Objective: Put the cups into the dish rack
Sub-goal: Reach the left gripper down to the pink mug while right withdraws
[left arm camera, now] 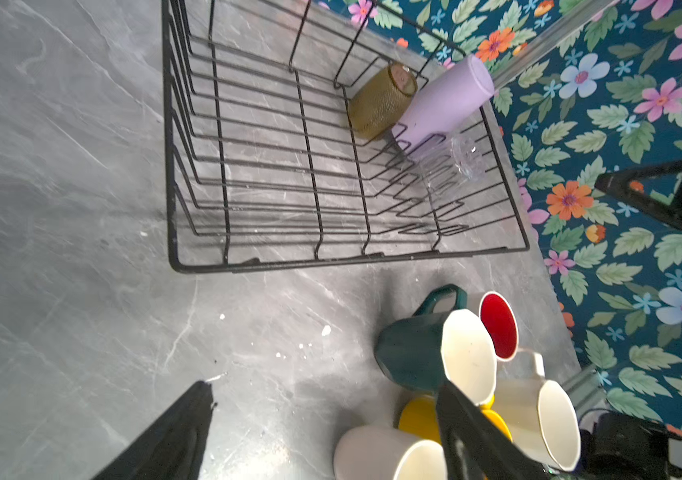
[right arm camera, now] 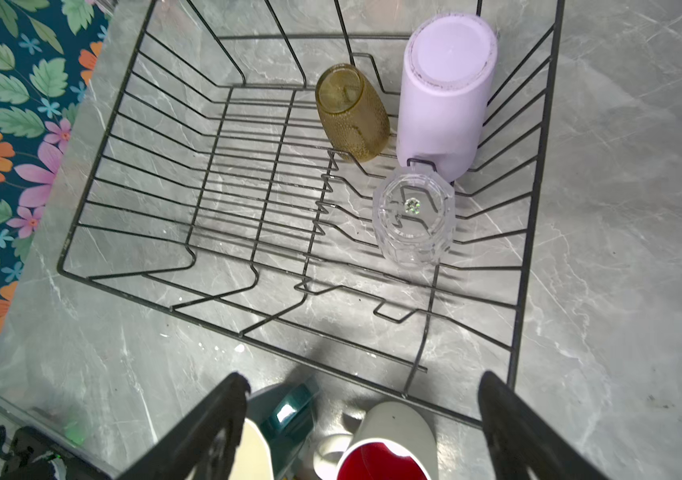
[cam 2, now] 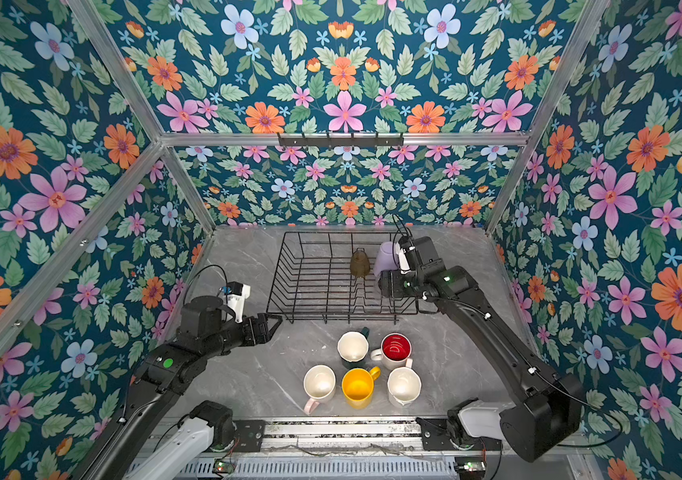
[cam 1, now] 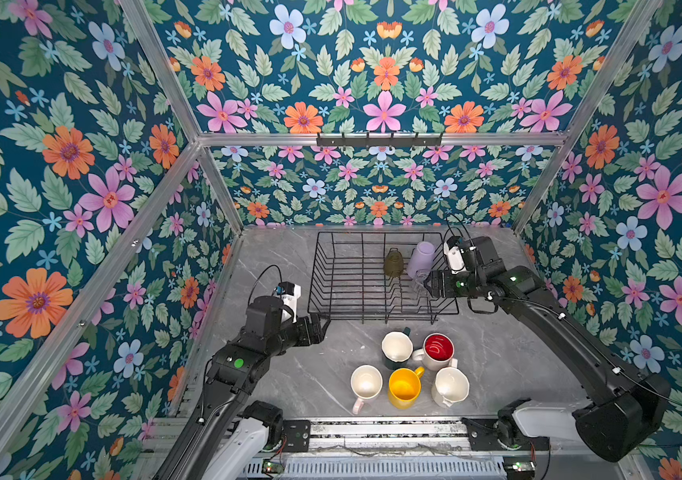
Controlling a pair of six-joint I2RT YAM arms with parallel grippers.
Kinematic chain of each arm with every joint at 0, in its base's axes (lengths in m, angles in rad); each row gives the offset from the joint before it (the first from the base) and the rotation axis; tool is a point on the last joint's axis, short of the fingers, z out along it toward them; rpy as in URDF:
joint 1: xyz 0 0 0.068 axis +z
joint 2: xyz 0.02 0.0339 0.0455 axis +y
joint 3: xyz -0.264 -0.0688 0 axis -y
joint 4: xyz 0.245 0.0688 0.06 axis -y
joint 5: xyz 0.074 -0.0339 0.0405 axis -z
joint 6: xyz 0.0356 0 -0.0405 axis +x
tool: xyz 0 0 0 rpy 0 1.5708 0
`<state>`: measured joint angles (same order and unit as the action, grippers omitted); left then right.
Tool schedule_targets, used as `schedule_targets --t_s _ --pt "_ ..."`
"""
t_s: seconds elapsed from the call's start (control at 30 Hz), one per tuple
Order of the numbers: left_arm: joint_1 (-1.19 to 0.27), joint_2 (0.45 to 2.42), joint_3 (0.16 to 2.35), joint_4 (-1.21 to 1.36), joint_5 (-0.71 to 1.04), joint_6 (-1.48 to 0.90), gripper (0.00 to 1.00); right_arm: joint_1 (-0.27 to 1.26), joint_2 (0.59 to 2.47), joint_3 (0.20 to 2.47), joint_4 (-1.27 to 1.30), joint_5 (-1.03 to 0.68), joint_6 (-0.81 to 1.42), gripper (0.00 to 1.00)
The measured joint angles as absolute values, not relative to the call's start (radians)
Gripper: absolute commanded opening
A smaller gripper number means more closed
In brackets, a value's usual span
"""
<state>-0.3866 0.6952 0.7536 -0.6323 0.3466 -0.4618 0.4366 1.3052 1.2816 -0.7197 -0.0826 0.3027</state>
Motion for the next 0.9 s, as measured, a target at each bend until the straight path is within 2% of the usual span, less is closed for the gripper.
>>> schedule_targets --t_s 0.17,0.3,0.6,0.9 --pt "-0.407 0.680 0.706 -0.657 0.408 -0.466 0.82 0.437 1.302 1.266 -0.698 -0.087 0.313 0.86" --pt "-0.488 0.677 0.673 -0.676 0.411 -0.498 0.81 0.437 1.299 1.247 -0.686 -0.094 0.322 0.86" --pt "-0.785 0.767 0.681 -0.665 0.256 -0.580 0.80 0.437 1.288 1.216 -0.670 -0.098 0.332 0.86" --pt "-0.919 0.841 0.694 -0.663 0.129 -0.653 0.76 0.437 1.255 1.182 -0.656 -0.099 0.332 0.87"
